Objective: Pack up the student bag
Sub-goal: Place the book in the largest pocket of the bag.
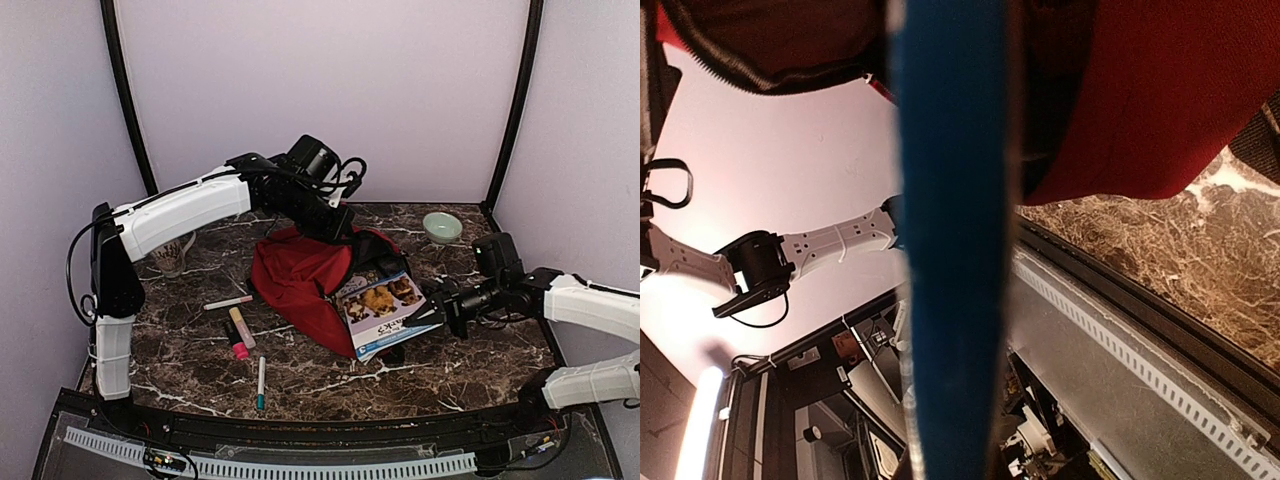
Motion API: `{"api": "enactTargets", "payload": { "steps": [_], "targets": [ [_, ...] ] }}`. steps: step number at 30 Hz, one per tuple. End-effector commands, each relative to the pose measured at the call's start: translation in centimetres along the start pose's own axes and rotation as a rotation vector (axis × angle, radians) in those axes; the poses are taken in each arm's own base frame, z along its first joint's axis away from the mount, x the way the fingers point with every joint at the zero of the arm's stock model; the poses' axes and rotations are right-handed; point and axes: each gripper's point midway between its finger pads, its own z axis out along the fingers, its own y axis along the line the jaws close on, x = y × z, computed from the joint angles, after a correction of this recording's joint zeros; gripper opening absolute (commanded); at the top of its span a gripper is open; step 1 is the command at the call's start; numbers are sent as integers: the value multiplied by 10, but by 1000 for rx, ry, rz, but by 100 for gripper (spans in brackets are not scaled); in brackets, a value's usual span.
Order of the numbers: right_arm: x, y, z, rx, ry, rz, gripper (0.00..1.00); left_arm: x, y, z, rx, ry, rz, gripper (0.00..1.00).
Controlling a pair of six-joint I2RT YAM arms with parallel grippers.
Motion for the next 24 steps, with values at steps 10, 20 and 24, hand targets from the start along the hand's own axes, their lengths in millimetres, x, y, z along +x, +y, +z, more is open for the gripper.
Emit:
{"api": "enactTargets", "payload": {
  "steps": [10, 20, 24],
  "targets": [
    [-62, 35, 23, 13, 26, -250, 0, -17, -54, -55, 196, -123, 56, 0],
    [-125, 41, 47, 108, 24, -336, 0, -3, -61, -57, 182, -104, 20, 0],
    [-144, 43, 54, 114, 21, -369, 0, 0, -60, -59, 173, -99, 0, 0]
  ]
}}
